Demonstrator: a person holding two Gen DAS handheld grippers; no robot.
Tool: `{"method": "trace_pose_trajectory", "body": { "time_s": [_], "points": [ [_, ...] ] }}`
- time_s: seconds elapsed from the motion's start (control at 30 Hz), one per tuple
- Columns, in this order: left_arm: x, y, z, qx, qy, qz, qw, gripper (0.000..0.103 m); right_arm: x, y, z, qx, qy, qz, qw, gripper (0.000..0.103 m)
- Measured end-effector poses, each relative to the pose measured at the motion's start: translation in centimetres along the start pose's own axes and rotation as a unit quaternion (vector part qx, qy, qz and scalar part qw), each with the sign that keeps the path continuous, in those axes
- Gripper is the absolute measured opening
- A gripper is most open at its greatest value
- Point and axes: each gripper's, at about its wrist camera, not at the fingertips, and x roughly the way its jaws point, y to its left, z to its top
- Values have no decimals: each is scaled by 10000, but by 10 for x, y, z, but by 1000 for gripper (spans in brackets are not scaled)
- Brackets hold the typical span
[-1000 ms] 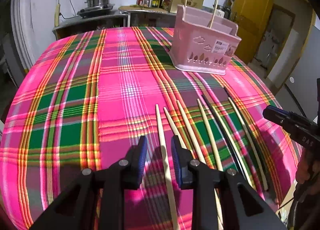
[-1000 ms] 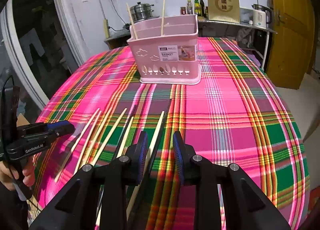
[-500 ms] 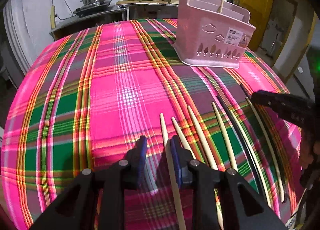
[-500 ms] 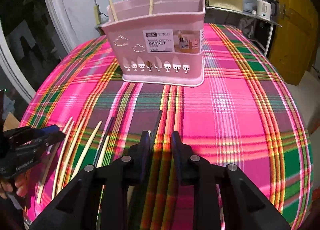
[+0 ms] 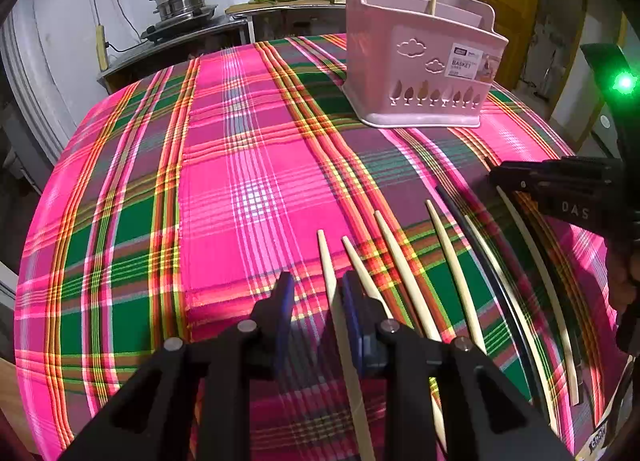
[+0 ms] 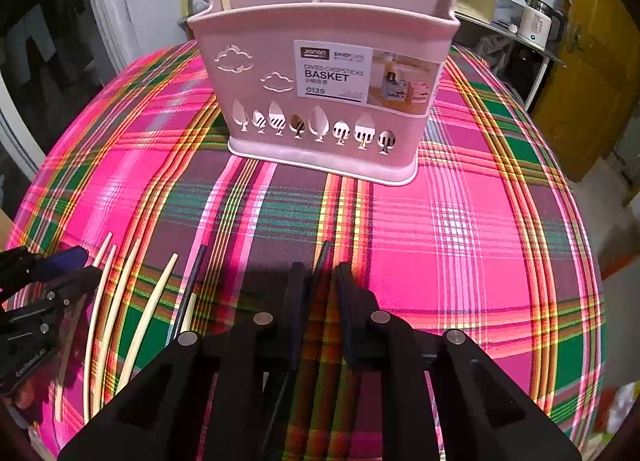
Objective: Organize utensils
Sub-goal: 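Grasp a light chopstick with the left tool while the right tool grasps another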
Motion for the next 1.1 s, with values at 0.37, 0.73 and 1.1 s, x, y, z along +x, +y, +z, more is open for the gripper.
{"method": "trace_pose_trajectory", "body": {
  "time_s": [0.37,0.73,1.1],
  "points": [
    [2,0,5,-44,109,-270,9996,7,-6,-8,4,135,-45,159,9998,4],
    [-32,6,24,-137,-272,-502,9983,7,-44,-15,12,232,-538,406,9975,4],
    [-79,10,46,-167,-778,-564,9952,7,-91,-17,23,252,-1131,552,9917,4]
  ]
}}
